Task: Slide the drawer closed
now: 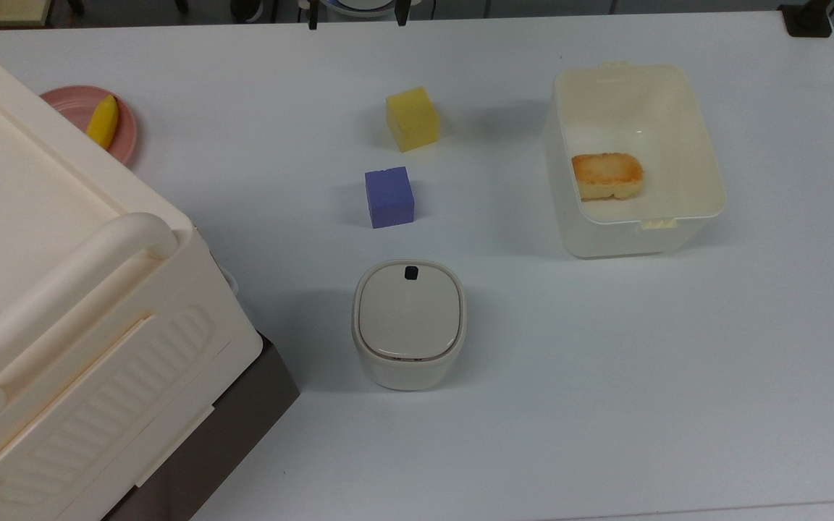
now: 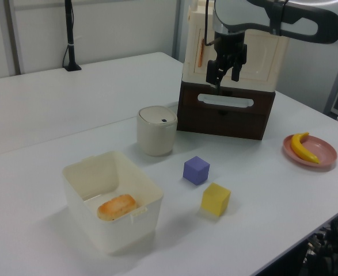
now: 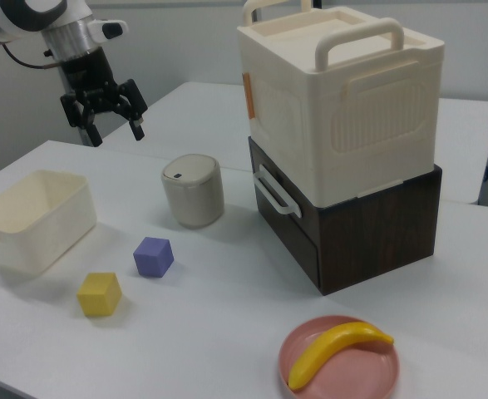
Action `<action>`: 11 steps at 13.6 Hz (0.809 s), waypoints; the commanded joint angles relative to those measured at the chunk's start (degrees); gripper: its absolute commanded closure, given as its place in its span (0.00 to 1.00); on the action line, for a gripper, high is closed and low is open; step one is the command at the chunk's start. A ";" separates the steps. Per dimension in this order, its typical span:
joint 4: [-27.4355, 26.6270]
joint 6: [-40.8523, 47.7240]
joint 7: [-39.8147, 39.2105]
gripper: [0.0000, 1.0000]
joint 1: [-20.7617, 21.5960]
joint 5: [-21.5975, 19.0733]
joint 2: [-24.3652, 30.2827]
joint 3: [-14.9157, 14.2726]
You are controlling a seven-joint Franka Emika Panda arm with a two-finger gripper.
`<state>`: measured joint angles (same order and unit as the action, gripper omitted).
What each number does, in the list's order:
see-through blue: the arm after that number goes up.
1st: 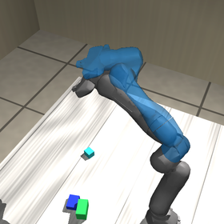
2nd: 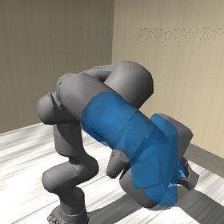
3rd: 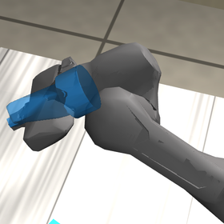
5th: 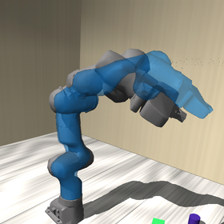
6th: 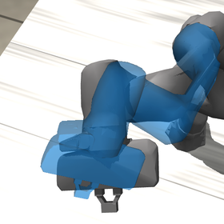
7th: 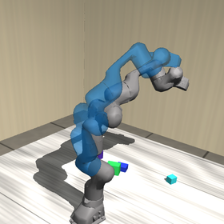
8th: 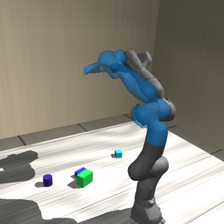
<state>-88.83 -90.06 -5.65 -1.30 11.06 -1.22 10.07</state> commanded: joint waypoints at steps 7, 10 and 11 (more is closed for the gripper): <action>-1.26 -3.02 0.27 0.00 -0.02 -5.09 0.78 0.30; -0.73 -3.02 8.16 0.00 -0.11 -5.00 0.78 0.30; -0.73 -3.02 9.24 0.00 -0.46 -5.00 0.86 0.30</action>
<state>-88.74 -91.62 -2.07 -1.29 7.00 -1.46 10.31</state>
